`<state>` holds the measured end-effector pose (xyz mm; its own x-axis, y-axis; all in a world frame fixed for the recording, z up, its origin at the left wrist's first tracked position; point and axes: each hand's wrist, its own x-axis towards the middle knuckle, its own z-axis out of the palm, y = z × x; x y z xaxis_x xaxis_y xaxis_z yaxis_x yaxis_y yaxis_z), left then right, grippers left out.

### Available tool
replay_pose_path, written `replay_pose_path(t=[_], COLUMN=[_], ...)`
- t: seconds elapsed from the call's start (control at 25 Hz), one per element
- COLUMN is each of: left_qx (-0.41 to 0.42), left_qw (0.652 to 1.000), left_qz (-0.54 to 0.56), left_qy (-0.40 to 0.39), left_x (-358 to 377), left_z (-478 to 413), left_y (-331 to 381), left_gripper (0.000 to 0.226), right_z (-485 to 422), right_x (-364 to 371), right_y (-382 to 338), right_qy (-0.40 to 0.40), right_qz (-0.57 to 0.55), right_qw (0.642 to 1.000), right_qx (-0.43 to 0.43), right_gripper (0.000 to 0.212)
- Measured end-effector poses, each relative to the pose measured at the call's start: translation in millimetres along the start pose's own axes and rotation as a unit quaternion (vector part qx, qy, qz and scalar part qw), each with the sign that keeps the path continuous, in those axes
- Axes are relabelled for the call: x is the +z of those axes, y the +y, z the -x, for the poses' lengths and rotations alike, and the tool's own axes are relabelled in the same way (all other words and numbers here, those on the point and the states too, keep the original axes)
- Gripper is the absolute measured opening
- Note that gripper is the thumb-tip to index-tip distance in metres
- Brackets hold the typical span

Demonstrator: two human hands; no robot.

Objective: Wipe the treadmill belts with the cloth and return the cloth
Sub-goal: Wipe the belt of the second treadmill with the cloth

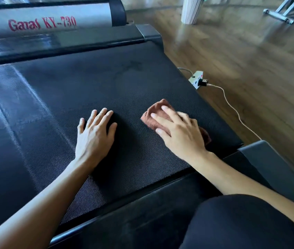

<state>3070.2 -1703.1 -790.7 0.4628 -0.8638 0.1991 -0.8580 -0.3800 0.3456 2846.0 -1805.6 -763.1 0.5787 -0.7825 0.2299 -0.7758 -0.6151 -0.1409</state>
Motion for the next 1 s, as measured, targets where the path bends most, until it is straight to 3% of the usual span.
replay_pose_path(t=[0.08,0.2,0.24,0.36,0.4,0.52,0.56,0.68,0.72,0.84,0.88,1.0], left_qx=[0.000,0.000,0.000,-0.003,-0.004,-0.007,-0.005,-0.004,-0.004,-0.003,-0.004,-0.004], left_qw=[1.000,1.000,1.000,1.000,1.000,1.000,1.000,1.000,1.000,1.000,1.000,1.000], left_qz=[0.001,-0.004,-0.006,-0.008,-0.010,-0.011,-0.011,-0.012,-0.012,-0.018,-0.017,-0.016], left_qy=[0.002,0.002,0.003,0.001,0.001,0.003,0.003,-0.001,-0.001,0.000,0.001,0.003], left_x=[0,0,1,1,1,1,1,1,1,1,2,2], left_z=[0,0,0,0,0,0,-1,0,0,0,-1,0], left_y=[0,0,0,0,0,0,0,-1,-1,-1,-1,0], left_gripper=[0.047,0.047,0.047,0.046,0.046,0.047,0.047,0.047,0.047,0.047,0.047,0.046], right_z=[11,38,27,-3,2,37,30,-4,0,36,32,-8], right_x=[8,6,4,0,6,11,8,0,5,11,8,-2], right_y=[-4,-2,6,6,1,-5,3,10,6,1,9,21], right_qy=[0.013,0.005,-0.005,0.000,0.017,0.021,0.010,0.019,0.028,0.022,0.014,0.021], right_qz=[0.007,0.012,0.015,-0.003,-0.002,0.009,0.004,-0.015,-0.009,0.017,0.012,-0.006], right_qw=[1.000,0.985,0.987,1.000,0.999,0.990,0.989,0.999,0.999,0.990,0.987,1.000], right_qx=[-0.007,-0.170,-0.162,0.028,0.031,-0.141,-0.149,0.030,0.041,-0.141,-0.162,0.003], right_gripper=[0.049,0.050,0.049,0.049,0.049,0.050,0.050,0.049,0.050,0.051,0.051,0.049])
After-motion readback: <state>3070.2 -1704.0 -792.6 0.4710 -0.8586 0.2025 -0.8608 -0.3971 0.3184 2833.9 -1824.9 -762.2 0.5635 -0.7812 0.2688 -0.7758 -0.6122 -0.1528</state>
